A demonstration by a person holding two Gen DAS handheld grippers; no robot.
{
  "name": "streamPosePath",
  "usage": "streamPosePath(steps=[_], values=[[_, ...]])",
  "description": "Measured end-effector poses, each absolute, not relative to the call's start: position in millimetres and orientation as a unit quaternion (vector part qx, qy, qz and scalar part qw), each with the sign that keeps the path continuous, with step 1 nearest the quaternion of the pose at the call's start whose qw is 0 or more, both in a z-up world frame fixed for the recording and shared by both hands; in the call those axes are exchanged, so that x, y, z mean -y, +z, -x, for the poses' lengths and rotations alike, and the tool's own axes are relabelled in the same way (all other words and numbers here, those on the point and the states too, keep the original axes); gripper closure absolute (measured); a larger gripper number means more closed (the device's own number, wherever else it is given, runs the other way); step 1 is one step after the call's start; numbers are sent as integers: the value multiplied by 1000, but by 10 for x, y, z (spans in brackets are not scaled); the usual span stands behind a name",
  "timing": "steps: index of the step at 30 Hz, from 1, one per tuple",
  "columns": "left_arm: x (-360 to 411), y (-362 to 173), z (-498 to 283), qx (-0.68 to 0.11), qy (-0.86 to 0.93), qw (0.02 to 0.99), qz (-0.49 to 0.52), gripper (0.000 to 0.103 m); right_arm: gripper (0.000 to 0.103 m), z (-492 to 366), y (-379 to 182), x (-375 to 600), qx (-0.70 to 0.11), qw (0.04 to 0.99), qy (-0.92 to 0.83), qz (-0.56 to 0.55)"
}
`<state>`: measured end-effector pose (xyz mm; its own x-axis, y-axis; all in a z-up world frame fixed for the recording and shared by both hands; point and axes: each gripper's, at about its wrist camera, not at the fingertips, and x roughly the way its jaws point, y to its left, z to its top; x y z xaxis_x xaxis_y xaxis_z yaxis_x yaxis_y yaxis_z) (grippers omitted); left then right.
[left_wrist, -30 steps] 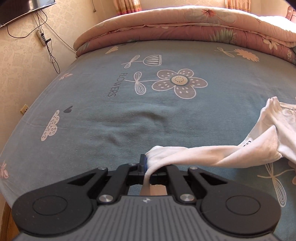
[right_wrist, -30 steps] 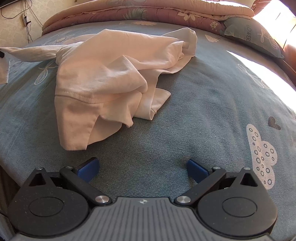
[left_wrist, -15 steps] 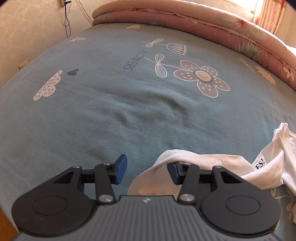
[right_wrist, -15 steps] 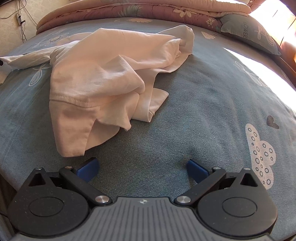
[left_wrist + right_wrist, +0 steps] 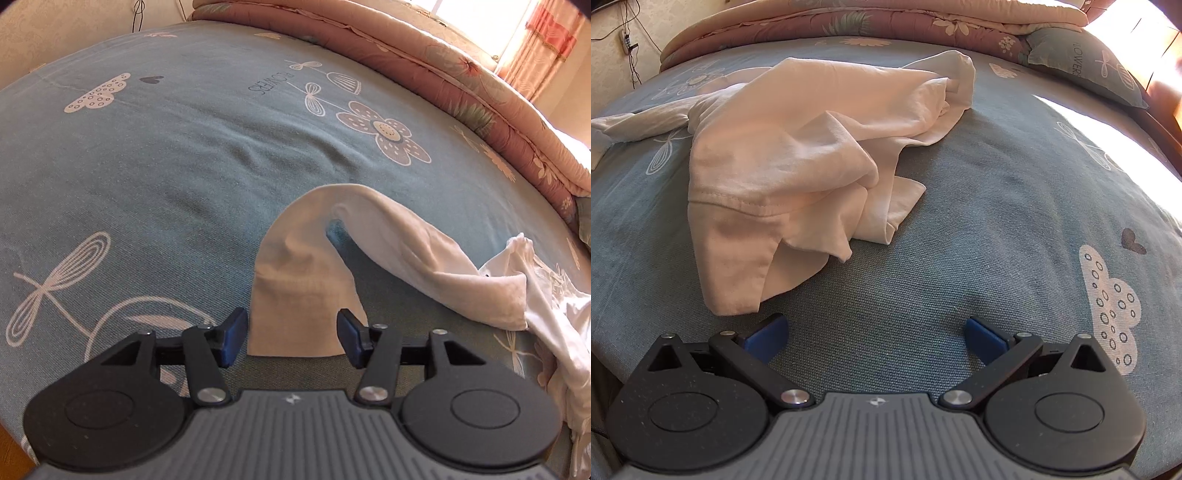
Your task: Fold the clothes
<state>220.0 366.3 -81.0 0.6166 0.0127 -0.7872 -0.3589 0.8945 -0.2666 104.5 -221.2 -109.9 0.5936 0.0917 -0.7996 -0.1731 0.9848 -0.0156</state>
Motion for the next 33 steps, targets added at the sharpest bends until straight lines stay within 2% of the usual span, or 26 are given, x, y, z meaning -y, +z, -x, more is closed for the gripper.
streamPosePath(steps=[5, 6, 8, 9, 12, 17, 21, 23, 25, 28, 33], values=[[-3700, -953, -2237, -417, 121, 877, 207, 45, 0, -1034, -1091, 2213, -445, 891, 73, 45], [-3693, -950, -2232, -414, 119, 879, 206, 49, 0, -1032, -1090, 2212, -446, 891, 72, 45], [-3674, -933, -2228, -416, 113, 881, 195, 75, 0, -1040, -1086, 2206, -447, 891, 72, 45], [-3673, -917, -2236, -424, 115, 879, 186, 94, 0, -1046, -1085, 2206, -448, 890, 71, 45], [-3762, -841, -2204, -433, 132, 874, 175, 99, 0, -1061, -1080, 2204, -450, 889, 70, 44], [-4004, -640, -2136, -440, 185, 866, 148, 99, 0, -1064, -1081, 2204, -452, 888, 70, 44], [-3798, -349, -2184, -420, 128, 890, 124, 95, 0, -1085, -1078, 2200, -458, 885, 71, 47], [-3567, -193, -2310, -409, 84, 902, 107, 90, 0, -1124, -1058, 2204, -467, 880, 72, 46], [-3317, -90, -2479, -404, 42, 909, 94, 78, 0, -1163, -1021, 2213, -470, 878, 73, 45], [-2875, -19, -2817, -402, -28, 912, 78, 67, 0, -1220, -938, 2286, -463, 883, 77, 22], [-2164, -173, -3432, -414, -120, 901, 43, 63, 0, -1371, -889, 2375, -459, 884, 84, -17]])
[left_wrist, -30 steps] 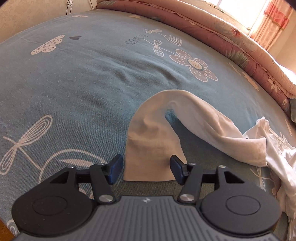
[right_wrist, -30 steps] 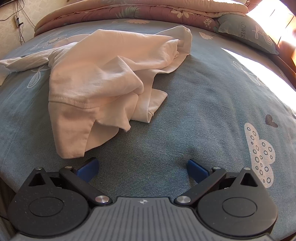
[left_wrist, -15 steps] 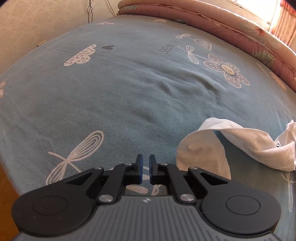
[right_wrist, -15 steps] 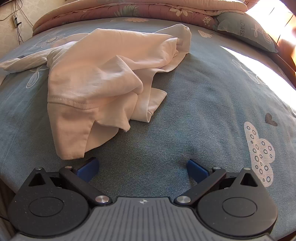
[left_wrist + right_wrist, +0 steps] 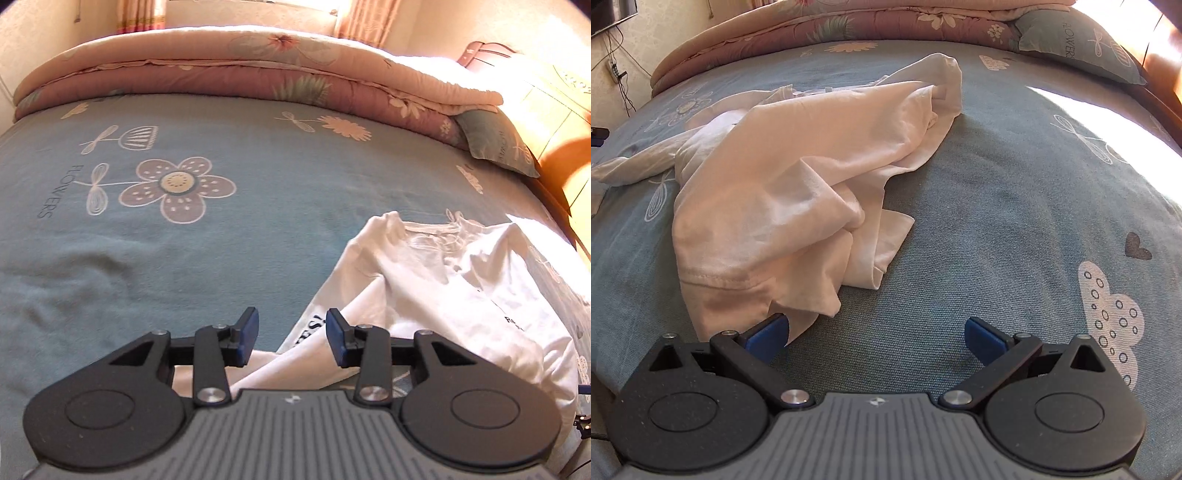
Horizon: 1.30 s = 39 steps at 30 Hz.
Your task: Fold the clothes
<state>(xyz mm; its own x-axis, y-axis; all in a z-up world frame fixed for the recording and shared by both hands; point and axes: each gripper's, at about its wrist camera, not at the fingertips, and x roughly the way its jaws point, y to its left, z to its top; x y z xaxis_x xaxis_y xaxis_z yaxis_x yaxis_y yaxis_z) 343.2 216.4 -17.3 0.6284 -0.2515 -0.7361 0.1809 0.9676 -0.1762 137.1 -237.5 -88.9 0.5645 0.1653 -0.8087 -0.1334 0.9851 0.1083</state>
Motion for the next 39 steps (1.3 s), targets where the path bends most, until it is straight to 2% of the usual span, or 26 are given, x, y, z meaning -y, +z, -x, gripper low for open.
streamPosePath(steps=[5, 12, 14, 16, 21, 27, 33, 34, 39], values=[[-1800, -425, -3896, -431, -155, 889, 20, 62, 0, -1459, -998, 2365, -459, 882, 101, -22], [-1728, -816, -4304, -456, -162, 875, 4, 61, 0, -1471, -1048, 2383, -445, 887, 122, 0], [-1726, -924, -4339, -458, -164, 874, 1, 59, 0, -1480, -1059, 2387, -441, 889, 123, 5], [-1740, -993, -4341, -454, -177, 873, 11, 47, 0, -1492, -1071, 2373, -438, 890, 123, 14], [-1741, -985, -4345, -457, -222, 861, 21, 47, 0, -1505, -1084, 2389, -431, 893, 125, 13], [-1913, -1050, -4552, -459, -234, 852, 92, 51, 0, -1538, -1107, 2373, -423, 898, 121, 13], [-1875, -1078, -4482, -466, -305, 824, 101, 55, 0, -1542, -1109, 2375, -421, 899, 121, 14], [-1905, -1111, -4499, -468, -303, 823, 108, 61, 0, -1540, -1111, 2373, -420, 899, 121, 14], [-2080, -1220, -4618, -476, -280, 818, 158, 81, 0, -1533, -1121, 2357, -418, 901, 119, 15]])
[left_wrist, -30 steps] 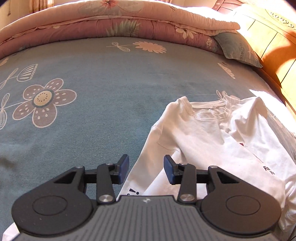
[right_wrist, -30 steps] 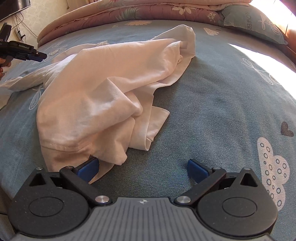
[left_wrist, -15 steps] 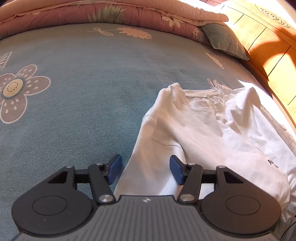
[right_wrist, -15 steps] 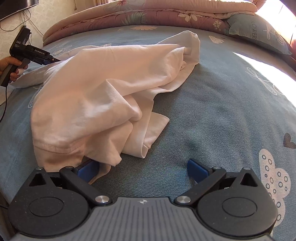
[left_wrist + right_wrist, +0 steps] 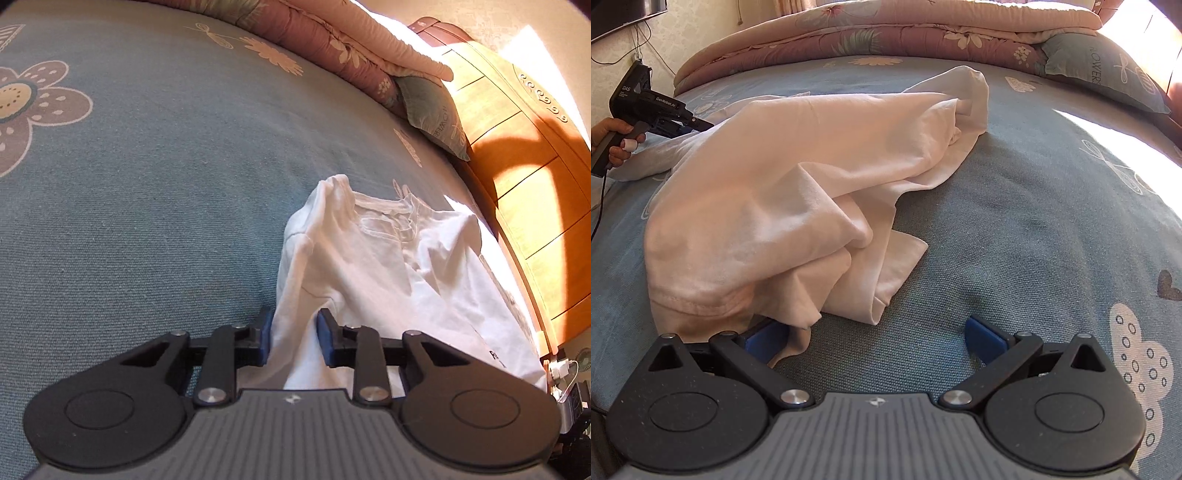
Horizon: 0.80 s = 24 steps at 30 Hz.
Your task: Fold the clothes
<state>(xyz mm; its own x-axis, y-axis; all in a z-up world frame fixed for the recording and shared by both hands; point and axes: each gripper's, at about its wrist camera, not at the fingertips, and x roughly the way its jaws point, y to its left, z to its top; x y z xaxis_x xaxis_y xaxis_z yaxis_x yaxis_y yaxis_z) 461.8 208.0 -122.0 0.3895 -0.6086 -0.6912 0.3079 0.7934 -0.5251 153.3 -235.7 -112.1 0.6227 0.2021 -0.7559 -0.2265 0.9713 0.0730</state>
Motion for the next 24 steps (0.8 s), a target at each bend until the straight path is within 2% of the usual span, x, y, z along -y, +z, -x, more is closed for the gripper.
streamPosePath(steps=[9, 11, 13, 15, 24], values=[[-2325, -1428, -4660, -468, -284, 798, 253, 82, 0, -1510, -1141, 2364, -407, 905, 121, 15], [-2319, -1428, -4680, -472, -280, 798, 248, 85, 0, -1512, -1142, 2363, -407, 905, 121, 16], [-2332, -1449, -4715, -480, -266, 799, 244, 96, 0, -1512, -1144, 2364, -406, 906, 121, 16], [-2370, -1490, -4737, -483, -262, 795, 257, 96, 0, -1509, -1147, 2362, -404, 907, 120, 17], [-2090, -963, -4857, -467, -165, 857, 144, 101, 0, -1525, -1139, 2339, -409, 905, 114, 19]])
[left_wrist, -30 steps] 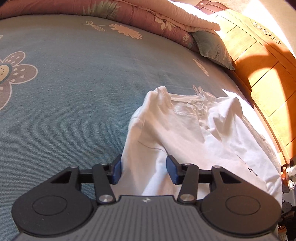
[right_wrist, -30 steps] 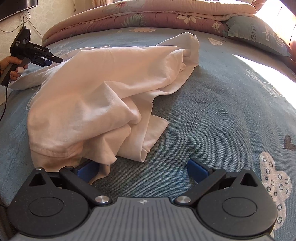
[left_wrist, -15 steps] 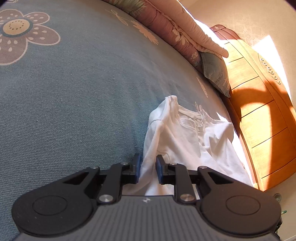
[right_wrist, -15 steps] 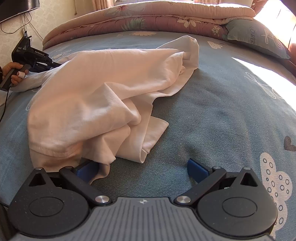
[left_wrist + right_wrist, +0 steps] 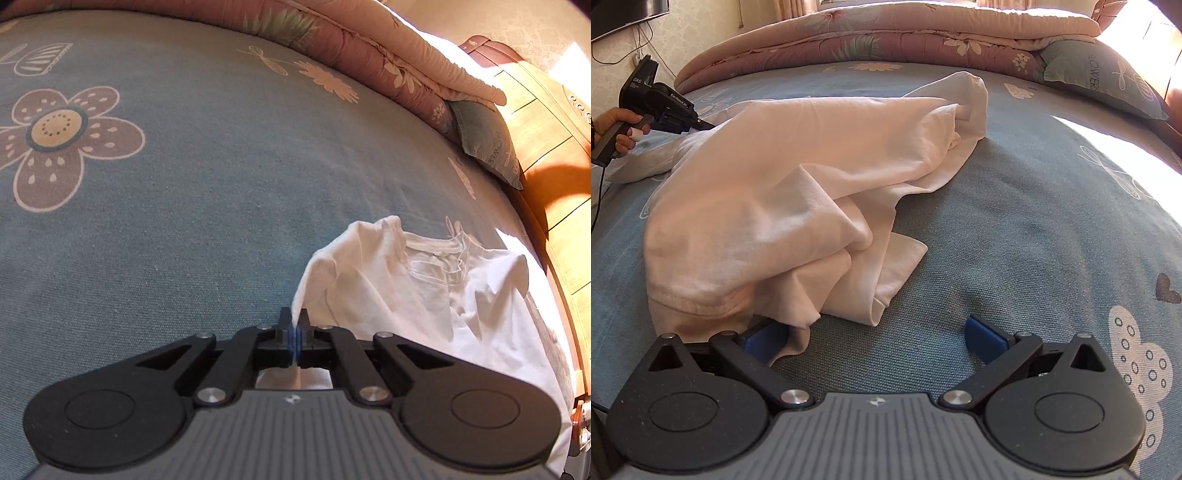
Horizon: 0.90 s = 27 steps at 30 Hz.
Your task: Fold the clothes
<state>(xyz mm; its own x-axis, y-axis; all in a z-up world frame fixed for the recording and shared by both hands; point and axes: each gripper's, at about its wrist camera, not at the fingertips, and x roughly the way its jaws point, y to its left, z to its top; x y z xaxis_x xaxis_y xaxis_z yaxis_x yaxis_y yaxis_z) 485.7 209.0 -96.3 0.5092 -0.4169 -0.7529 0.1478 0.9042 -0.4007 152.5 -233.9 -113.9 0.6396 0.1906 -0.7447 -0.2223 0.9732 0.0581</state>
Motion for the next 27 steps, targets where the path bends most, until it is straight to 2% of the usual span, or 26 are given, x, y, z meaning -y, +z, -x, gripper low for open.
streamPosePath(steps=[6, 12, 15, 18, 21, 22, 24, 27], values=[[-1924, -632, -5129, -441, -142, 881, 94, 101, 0, -1526, -1147, 2334, -407, 906, 113, 19], [-1710, -709, -5374, -440, -100, 891, 51, 101, 0, -1526, -1157, 2337, -406, 907, 110, 18], [-1665, -926, -5390, -453, -67, 888, 45, 94, 0, -1518, -1163, 2346, -405, 908, 110, 18], [-1769, -994, -5317, -441, -60, 891, 86, 93, 0, -1524, -1167, 2345, -405, 907, 109, 19], [-1864, -916, -5230, -448, -37, 890, 78, 91, 0, -1535, -1168, 2342, -408, 906, 109, 20], [-1896, -880, -5196, -451, -29, 890, 69, 85, 0, -1539, -1167, 2341, -408, 906, 109, 19], [-1975, -800, -5114, -455, -16, 889, 54, 80, 0, -1540, -1167, 2337, -408, 906, 106, 18], [-2109, -674, -4928, -458, -4, 888, 41, 79, 0, -1531, -1174, 2326, -406, 908, 102, 18]])
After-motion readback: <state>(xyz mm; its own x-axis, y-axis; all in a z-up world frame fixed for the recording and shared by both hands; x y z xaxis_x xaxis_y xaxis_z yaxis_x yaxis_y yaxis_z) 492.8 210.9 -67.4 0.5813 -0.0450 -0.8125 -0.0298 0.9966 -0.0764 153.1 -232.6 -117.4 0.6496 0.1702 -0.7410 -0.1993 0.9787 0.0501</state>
